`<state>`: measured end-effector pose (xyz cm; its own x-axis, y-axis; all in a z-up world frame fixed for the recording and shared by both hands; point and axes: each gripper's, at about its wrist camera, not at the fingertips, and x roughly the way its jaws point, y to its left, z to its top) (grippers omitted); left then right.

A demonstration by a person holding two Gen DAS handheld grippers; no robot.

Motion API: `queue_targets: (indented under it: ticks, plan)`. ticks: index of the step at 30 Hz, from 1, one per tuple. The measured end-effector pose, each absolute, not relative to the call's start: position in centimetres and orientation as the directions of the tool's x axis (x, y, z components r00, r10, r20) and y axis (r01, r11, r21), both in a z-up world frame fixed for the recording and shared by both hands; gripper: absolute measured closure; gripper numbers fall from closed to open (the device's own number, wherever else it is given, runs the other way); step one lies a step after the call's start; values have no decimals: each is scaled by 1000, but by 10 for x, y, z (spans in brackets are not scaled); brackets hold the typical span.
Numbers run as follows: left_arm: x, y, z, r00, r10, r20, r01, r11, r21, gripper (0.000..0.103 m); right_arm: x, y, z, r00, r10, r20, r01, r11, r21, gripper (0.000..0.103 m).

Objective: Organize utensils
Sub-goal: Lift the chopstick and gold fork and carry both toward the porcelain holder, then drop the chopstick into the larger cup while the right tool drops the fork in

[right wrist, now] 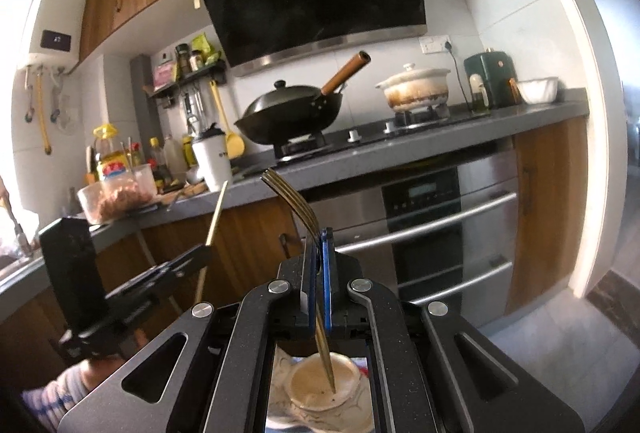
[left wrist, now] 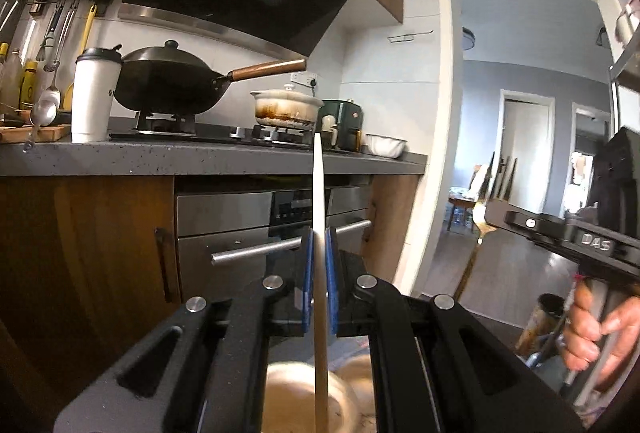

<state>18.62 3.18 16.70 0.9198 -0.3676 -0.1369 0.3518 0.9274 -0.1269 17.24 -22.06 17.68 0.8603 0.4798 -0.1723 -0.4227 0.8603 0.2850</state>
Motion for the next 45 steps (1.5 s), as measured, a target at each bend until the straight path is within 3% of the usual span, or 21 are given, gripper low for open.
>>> queue_targets:
  ticks: [11, 25, 31, 33, 36, 37, 39, 42, 43, 45]
  plan:
    - [199, 35, 113, 917, -329, -224, 304, 942, -143, 97, 211, -205, 115, 800, 505, -322, -396, 849, 350, 100]
    - [192, 47, 101, 909, -289, -301, 272, 957, -97, 95, 227, -207, 99, 811, 445, -381, -321, 881, 347, 99]
    - [186, 53, 108, 914, -270, -303, 251, 963, -98, 81, 228, -212, 97, 820, 412, -398, -287, 897, 337, 99]
    - [182, 55, 111, 916, -264, -300, 247, 964, -95, 70, 229, -215, 96, 820, 403, -405, -276, 900, 338, 98]
    - [177, 57, 114, 921, -253, -296, 238, 967, -87, 66, 228, -218, 96, 821, 402, -405, -274, 900, 339, 96]
    - [174, 58, 116, 923, -249, -294, 234, 969, -83, 64, 227, -218, 96, 823, 400, -402, -274, 901, 335, 90]
    - [168, 60, 120, 928, -236, -290, 222, 972, -80, 45, 223, -221, 99, 831, 398, -389, -277, 902, 331, 73]
    - [159, 63, 125, 933, -225, -281, 212, 974, -75, 30, 208, -227, 106, 850, 384, -360, -283, 910, 302, 54]
    - [153, 64, 127, 934, -221, -282, 209, 975, -70, 26, 203, -229, 108, 856, 381, -349, -286, 912, 294, 36]
    - [147, 65, 130, 936, -210, -282, 200, 978, -64, 4, 190, -235, 112, 871, 377, -316, -293, 913, 283, 11]
